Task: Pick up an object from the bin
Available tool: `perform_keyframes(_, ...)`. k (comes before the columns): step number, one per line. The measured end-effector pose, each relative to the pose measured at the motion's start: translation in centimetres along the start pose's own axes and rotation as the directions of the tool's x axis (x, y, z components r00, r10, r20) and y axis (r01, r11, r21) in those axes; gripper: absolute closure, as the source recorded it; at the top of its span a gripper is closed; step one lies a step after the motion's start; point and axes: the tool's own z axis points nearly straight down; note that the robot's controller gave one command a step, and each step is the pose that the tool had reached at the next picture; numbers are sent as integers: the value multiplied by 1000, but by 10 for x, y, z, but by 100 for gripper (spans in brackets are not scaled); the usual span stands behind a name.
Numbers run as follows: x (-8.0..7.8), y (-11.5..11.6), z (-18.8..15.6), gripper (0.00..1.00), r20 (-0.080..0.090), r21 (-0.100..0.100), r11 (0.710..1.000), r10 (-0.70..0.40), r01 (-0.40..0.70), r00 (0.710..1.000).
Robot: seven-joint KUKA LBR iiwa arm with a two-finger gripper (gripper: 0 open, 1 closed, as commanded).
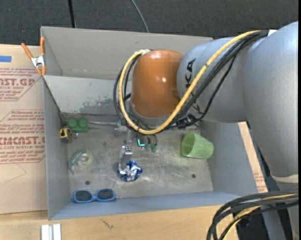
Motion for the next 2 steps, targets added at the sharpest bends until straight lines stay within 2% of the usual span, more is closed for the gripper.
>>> perform_keyframes(1,58,-57,53,0,2,2,980,-197,197,980)
perform_keyframes(2,52,-35,78,0,19,10,849,-528,528,849)
